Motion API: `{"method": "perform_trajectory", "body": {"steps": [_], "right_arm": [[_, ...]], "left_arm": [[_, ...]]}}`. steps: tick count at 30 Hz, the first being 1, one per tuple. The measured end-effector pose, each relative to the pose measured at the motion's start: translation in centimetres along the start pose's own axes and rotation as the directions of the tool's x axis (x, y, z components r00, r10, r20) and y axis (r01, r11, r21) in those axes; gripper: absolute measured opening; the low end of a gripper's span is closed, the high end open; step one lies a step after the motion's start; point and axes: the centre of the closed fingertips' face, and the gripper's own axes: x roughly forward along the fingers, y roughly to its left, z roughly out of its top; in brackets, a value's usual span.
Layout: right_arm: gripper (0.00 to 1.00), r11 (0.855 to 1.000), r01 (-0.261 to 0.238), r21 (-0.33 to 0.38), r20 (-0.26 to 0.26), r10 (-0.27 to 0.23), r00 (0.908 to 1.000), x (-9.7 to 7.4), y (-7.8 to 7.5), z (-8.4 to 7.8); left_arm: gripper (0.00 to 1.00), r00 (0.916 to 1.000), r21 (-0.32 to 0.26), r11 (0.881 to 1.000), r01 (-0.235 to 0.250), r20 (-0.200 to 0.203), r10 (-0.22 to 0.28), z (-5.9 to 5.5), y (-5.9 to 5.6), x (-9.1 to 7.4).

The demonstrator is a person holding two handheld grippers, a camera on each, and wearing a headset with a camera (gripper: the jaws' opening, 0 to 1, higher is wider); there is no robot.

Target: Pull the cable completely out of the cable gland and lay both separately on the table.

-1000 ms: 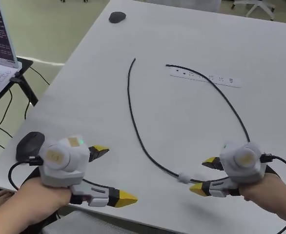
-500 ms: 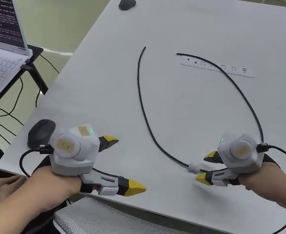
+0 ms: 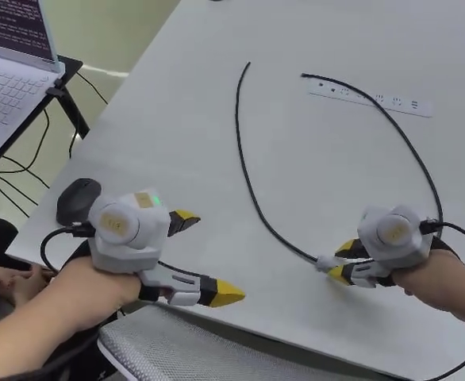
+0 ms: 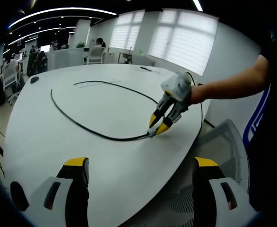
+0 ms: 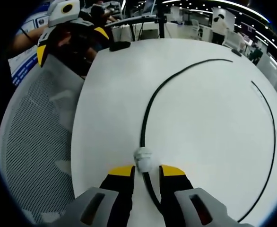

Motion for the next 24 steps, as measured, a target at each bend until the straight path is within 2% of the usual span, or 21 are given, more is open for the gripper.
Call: {"method": "perform_trajectory", "body": {"steps": [7, 17, 19, 24], "right_arm": [[0.09, 1.0, -0.02, 0.001, -0.001, 0.02, 0.9998, 0.2, 0.32, 0.1], [0.08, 1.0, -0.025, -0.006, -0.004, 0.025, 0.9997, 0.43, 0.31, 0.08], [0.08, 1.0, -0.014, -0.012, -0.018, 0.014, 0.9997, 0.31, 0.32, 0.0], [0.07, 1.0, -0.027, -0.014, -0.027, 0.027, 0.9993, 0.08, 0.52, -0.05]], "left_arm": [[0.9, 1.0, -0.005, 1.0, -0.002, -0.001, 0.002, -0.16, 0.14, -0.1], [0.89, 1.0, -0.008, 1.0, 0.005, -0.005, -0.005, -0.27, -0.12, 0.02], [0.89, 1.0, -0.007, 1.0, 0.006, -0.003, -0.006, -0.16, -0.17, 0.06], [0.88, 1.0, 0.002, 1.0, 0.01, -0.002, -0.01, 0.21, -0.28, 0.05]]}}
